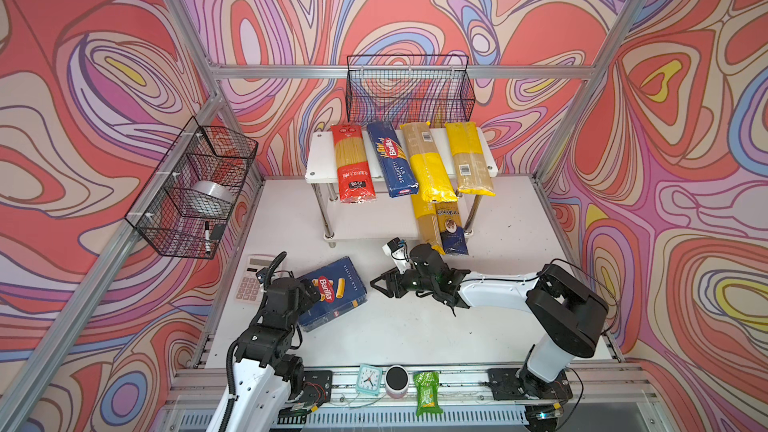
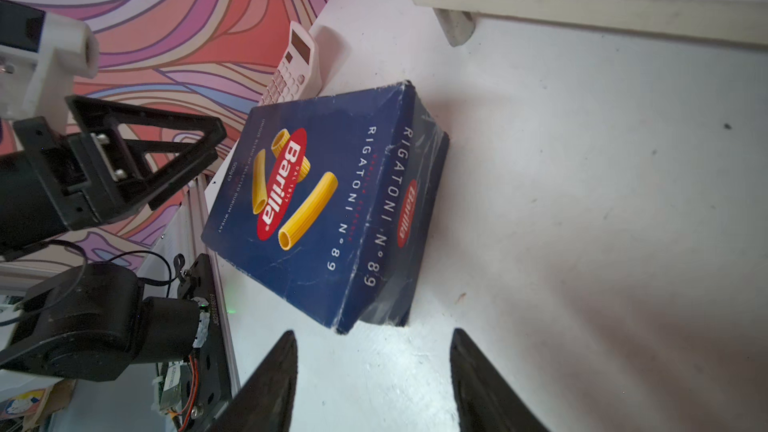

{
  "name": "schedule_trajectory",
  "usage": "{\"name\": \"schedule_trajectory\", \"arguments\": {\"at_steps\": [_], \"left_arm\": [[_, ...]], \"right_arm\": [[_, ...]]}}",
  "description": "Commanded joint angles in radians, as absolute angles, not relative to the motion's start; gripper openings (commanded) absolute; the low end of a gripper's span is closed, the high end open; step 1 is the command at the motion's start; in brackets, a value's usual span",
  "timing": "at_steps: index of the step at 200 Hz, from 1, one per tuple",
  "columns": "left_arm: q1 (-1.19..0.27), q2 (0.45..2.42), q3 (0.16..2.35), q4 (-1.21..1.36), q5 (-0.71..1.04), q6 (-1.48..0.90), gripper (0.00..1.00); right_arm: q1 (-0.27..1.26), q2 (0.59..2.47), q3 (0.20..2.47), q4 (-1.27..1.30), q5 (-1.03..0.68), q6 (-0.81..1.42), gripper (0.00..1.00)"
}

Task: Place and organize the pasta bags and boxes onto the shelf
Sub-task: 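Move the right gripper to the rigatoni box while the left gripper holds it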

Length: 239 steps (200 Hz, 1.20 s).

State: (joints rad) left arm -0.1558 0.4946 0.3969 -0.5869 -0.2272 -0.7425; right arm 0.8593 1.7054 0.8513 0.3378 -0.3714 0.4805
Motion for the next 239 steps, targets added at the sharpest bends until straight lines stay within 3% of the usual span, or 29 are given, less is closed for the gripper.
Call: {"name": "schedule_trajectory", "arguments": {"at_steps": [1,69,143,188,239], "left_arm": [[-0.121,0.532,0.369,-0.485,-0.161,-0.728,1.00],[-0.086,0.699,0.362,-0.315,0.004,-0.700,1.00],[-0.085,0.629,0.361,-0.311,0.060,-0.660,1.00],[-0.086,0.668,0.335,-0.272,0.178,-0.661,1.00],[-0.086,0.712,0.285,-0.051,0.386,-0.653,1.00]], "right_arm": [[0.864,1.736,0.891,0.360,-0.321,0.483,0.62],[0.865,1.889,0.953,0.479,-0.337,0.545,0.65],[0.866,1.972,0.993,0.507,-0.390,0.559,0.65],[0.869,1.955,0.958,0.539,-0.409,0.593,0.65],[0.870,1.834,0.858,0.495,-0.370,0.606,0.64]]}}
